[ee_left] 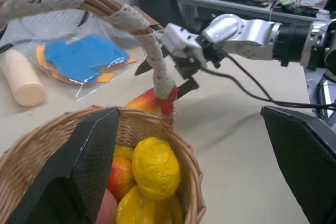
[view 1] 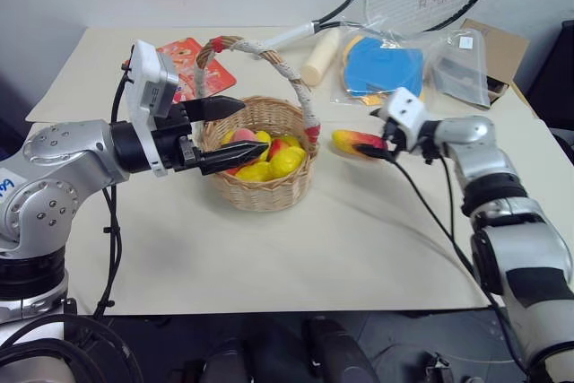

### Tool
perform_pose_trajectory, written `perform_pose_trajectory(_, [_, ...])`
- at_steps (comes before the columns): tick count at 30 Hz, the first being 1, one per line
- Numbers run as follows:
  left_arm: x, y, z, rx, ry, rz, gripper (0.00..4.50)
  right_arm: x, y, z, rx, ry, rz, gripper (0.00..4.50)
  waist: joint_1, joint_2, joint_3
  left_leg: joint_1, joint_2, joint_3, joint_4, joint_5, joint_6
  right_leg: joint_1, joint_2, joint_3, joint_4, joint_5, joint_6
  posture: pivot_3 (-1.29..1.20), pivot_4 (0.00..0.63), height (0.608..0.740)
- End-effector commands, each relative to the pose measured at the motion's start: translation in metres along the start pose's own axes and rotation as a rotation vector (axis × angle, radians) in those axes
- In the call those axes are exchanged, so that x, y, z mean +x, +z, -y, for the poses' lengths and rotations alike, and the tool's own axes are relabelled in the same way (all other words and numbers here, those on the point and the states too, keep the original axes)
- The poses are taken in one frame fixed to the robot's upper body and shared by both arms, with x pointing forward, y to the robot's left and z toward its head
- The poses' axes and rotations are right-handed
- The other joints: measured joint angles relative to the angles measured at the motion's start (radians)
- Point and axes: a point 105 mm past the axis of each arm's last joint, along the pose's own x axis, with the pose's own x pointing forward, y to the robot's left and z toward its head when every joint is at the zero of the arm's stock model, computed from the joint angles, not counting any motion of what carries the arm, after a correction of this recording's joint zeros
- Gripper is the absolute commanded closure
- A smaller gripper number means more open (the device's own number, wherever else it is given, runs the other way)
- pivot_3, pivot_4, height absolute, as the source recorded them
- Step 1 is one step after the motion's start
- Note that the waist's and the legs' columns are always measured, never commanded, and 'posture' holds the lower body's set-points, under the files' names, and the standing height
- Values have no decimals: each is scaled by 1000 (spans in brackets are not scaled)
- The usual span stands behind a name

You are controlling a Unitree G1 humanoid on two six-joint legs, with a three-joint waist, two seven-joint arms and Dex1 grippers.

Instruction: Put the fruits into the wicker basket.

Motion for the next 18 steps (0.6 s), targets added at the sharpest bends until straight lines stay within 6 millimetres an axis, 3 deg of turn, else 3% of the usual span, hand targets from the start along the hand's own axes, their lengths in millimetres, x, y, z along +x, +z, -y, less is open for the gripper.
perform_pose_trajectory(1, [-8, 6, 1, 28, 34, 21, 0, 6, -1, 2, 18, -5, -56, 52, 4, 0, 0, -1, 0, -1, 1, 0, 0, 0, -1, -1, 0, 0, 0, 0, 150, 740])
perform_pose_trajectory(9, [-30, -17, -12, -17, 134, -13, 0, 14, -15, 0, 96, -31, -167, 52, -1, 0, 0, -2, -1, -1, 4, -1, 2, 0, -2, -1, 2, 0, 0, 0, 150, 740])
perform_pose_trajectory(15, [-34, -23, -10, -32, 150, -10, 0, 8, -13, 3, 149, -31, -129, 2147, -2, 0, 0, -2, -1, -1, 4, -1, 1, 0, -2, -1, 1, 0, 0, 0, 150, 740])
perform_pose_trajectory(18, [-40, -26, -6, -36, 153, -8, 0, -4, 8, 9, 89, 14, 19, 2663, -1, 0, 0, -2, -1, -1, 4, -1, 1, 0, -2, -1, 1, 0, 0, 0, 150, 740])
